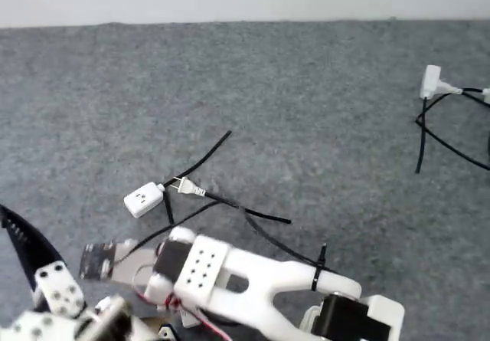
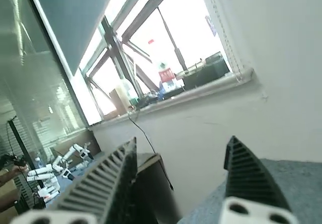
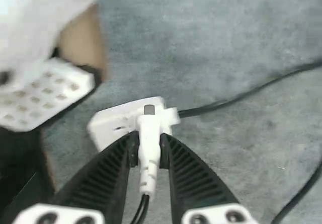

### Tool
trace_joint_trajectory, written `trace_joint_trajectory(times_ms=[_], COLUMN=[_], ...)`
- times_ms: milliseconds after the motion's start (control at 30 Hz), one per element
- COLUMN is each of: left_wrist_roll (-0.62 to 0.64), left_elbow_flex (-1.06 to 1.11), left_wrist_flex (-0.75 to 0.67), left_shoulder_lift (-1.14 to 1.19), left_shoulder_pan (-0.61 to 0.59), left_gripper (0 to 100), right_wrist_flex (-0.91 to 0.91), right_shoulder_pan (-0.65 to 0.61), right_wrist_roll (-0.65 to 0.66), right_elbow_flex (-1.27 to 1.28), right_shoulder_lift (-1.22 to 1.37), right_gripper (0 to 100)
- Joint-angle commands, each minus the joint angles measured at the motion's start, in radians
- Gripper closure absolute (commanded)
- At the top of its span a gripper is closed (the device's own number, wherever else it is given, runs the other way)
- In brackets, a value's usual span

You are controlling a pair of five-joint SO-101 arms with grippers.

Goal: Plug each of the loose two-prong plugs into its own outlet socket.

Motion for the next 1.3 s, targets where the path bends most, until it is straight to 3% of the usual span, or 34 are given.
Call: trace_joint_trajectory(times_ms=[0, 333, 900, 1267], left_wrist_roll=[-0.008, -0.008, -0.005, -0.006], left_elbow_flex=[-0.114, -0.147, -0.145, -0.145], left_wrist_flex=[0.005, -0.002, -0.015, -0.011], left_shoulder_lift=[-0.009, -0.009, -0.009, -0.009], left_shoulder_pan=[-0.005, -0.117, -0.118, -0.123], left_gripper=[72, 72, 72, 72], right_wrist_flex=[-0.059, -0.142, -0.124, -0.124], right_shoulder_pan=[0.047, 0.004, 0.001, 0.147], right_wrist_roll=[0.0, 0.002, 0.057, 0.135], right_elbow_flex=[0.023, 0.094, 0.098, 0.071], right_shoulder_lift=[-0.025, 0.062, 0.108, 0.11], right_gripper=[99.0, 99.0, 99.0, 99.0])
